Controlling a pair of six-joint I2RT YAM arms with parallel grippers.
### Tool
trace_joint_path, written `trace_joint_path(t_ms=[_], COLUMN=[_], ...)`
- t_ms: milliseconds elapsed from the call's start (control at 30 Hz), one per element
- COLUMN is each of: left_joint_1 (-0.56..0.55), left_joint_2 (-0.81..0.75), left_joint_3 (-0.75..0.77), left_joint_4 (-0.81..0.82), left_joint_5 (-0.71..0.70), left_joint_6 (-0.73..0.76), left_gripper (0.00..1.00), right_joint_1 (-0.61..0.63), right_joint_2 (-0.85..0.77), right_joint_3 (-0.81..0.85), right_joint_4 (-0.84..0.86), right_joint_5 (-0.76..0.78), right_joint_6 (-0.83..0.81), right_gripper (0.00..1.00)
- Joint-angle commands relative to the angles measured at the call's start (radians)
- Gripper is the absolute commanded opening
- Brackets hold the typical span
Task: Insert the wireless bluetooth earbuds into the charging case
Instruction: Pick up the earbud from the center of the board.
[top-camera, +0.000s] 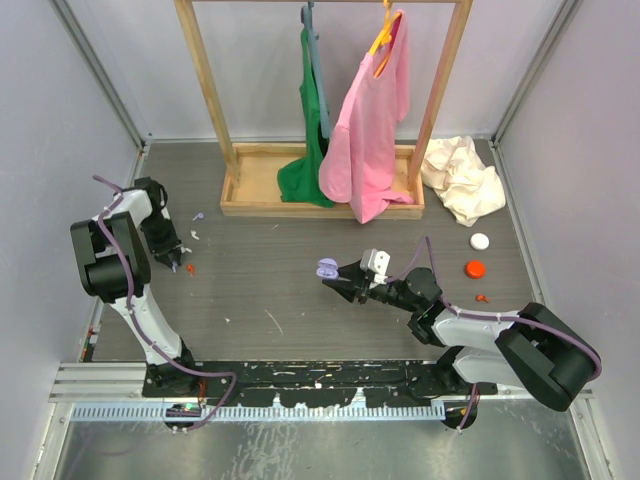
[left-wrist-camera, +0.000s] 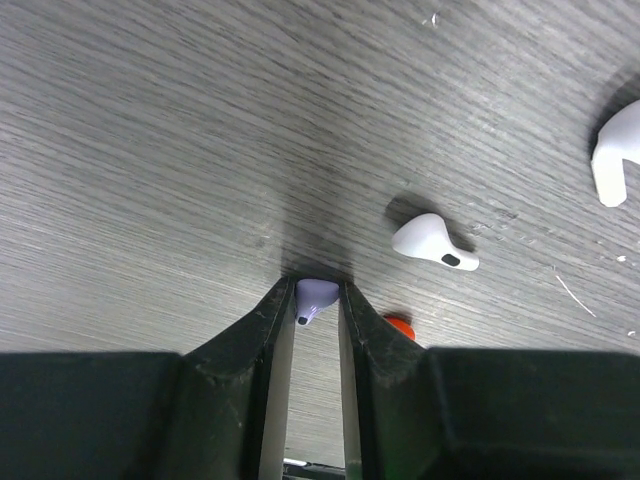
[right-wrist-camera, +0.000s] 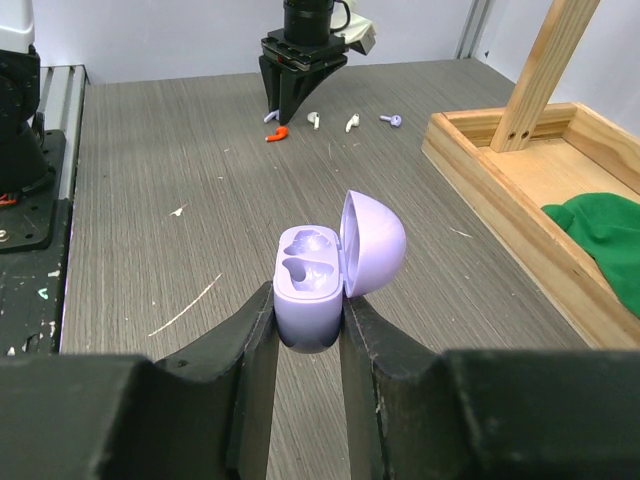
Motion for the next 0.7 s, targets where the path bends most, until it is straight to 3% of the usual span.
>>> trace_joint_path(t_ms=[0,333,667], left_joint_1=[0.007,-0.021,-0.133], left_joint_2=[-0.004,-0.125,-0.347], left_joint_3=[0.026,-0.01,-0.066], left_joint_4=[-0.018,0.003,0.05], left_joint_5=[0.025,0.088,0.11], left_joint_6=[0.0,-0.017,-0.06], left_gripper=[0.22,0.18,0.17], right_joint_1=[0.006,0.006,0.006], right_joint_2=[-0.029,-0.032,-0.029], right_joint_3=[0.039,0.036,0.035], right_joint_4=[0.049,0.049,0.049], right_joint_5=[0.011,0.013,0.021], right_joint_6=[-0.012,-0.017,-0.021], right_gripper=[0.14,0.13,0.13])
